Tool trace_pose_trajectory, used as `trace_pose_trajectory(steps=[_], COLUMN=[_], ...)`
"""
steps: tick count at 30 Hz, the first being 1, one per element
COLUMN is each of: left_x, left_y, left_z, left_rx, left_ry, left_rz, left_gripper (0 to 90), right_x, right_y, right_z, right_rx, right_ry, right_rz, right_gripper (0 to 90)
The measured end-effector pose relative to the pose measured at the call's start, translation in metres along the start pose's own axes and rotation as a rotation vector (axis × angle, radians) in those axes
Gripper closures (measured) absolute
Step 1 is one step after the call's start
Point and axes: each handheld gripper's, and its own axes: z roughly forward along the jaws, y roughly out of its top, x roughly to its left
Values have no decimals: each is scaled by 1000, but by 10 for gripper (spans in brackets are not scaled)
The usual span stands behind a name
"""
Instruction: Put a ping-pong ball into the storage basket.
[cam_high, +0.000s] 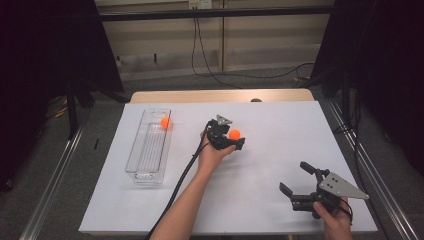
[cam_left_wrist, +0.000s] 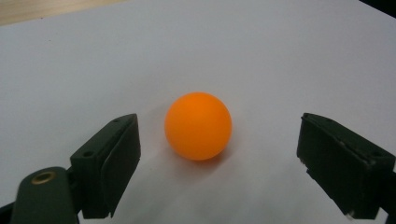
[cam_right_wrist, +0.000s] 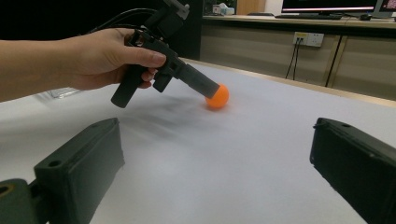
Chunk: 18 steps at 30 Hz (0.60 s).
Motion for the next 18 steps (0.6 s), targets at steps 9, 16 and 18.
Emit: trace_pose_trajectory(steps=[9,16,18], left_x=[2,4,5], left_y=[3,1,0], left_z=[5,12,14], left_rx=[-13,-4,-1], left_ry=[15,23,25], left_rz=[3,-5,-3], left_gripper=[212,270,294], right_x=[0,-1,-1], right_y=[0,0,0], right_z=[0,-1,-1], right_rx=[-1,-3,-2], right_ry=[-1,1,1], right_rz=[-2,-2,-1], right_gripper=[22,22,22])
